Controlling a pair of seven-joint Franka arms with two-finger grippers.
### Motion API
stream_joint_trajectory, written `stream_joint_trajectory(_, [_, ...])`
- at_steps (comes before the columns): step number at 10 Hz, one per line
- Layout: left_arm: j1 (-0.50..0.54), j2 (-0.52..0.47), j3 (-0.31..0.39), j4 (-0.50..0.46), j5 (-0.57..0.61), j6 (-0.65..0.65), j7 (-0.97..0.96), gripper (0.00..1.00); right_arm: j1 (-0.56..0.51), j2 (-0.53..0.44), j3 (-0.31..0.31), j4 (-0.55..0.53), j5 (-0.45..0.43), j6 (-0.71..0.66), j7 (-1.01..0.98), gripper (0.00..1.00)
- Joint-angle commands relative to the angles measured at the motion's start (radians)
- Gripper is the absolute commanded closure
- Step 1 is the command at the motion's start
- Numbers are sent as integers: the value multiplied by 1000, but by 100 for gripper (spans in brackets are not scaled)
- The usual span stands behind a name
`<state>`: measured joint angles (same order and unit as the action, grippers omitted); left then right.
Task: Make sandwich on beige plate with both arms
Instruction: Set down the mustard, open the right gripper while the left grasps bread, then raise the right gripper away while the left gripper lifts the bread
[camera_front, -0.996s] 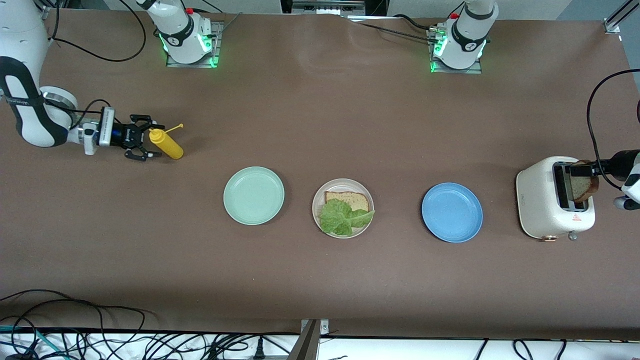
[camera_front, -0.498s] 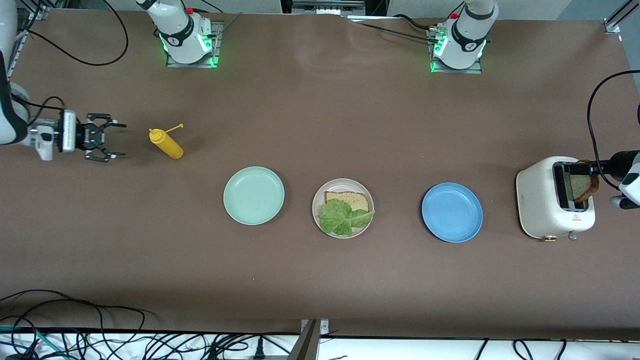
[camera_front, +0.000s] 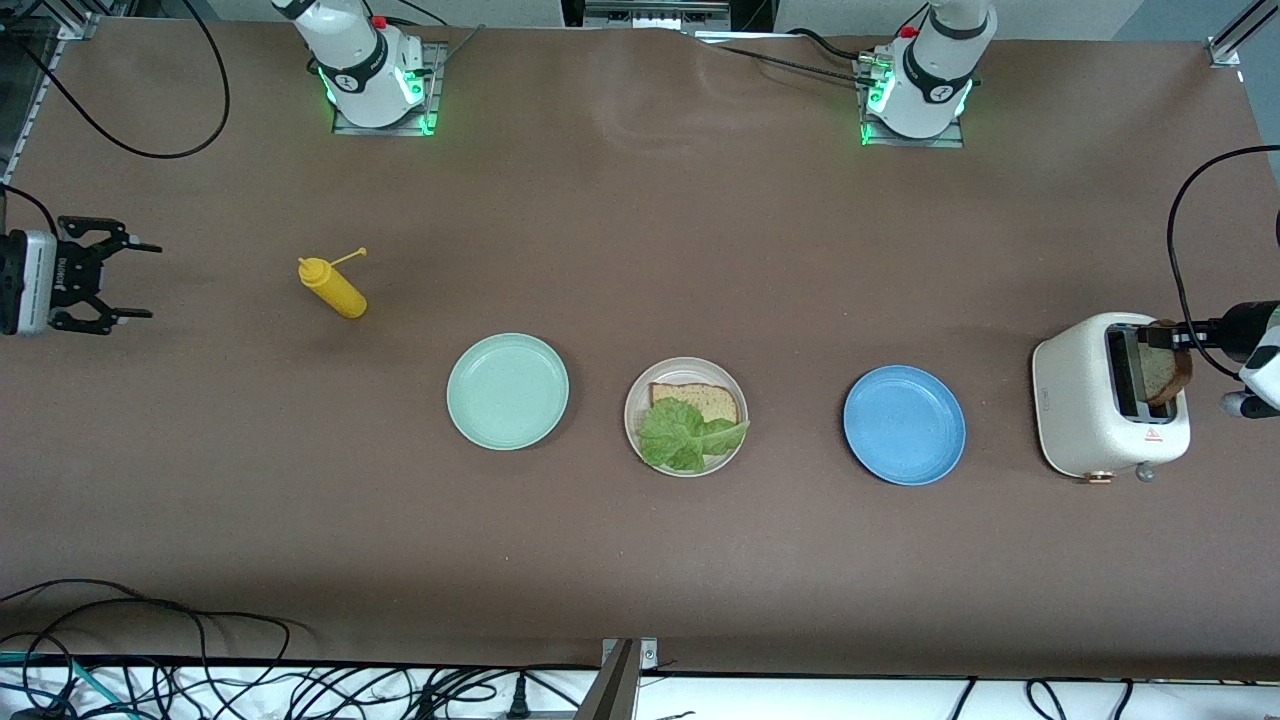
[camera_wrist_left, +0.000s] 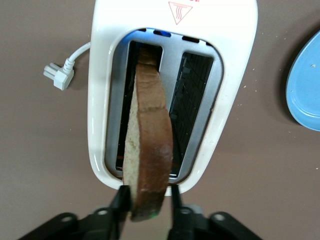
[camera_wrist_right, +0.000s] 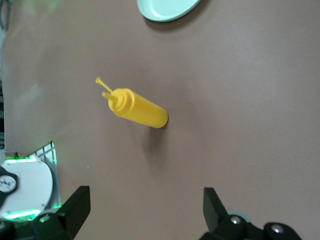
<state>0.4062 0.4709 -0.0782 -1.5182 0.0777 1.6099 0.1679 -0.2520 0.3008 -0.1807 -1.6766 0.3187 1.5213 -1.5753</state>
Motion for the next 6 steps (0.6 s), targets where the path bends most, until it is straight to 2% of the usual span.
stream_joint_trajectory(1, [5, -8, -2, 21, 1, 2, 24, 100, 58, -127, 32, -2, -101, -24, 322, 0])
stream_joint_trajectory(3, [3, -11, -2, 33, 1, 2, 25, 100, 85, -149, 96, 78, -206, -78, 612, 0])
stream_joint_trajectory(6, [5, -40, -3, 87, -2, -19, 65, 100, 115, -173, 153, 144, -270, -113, 1054, 0])
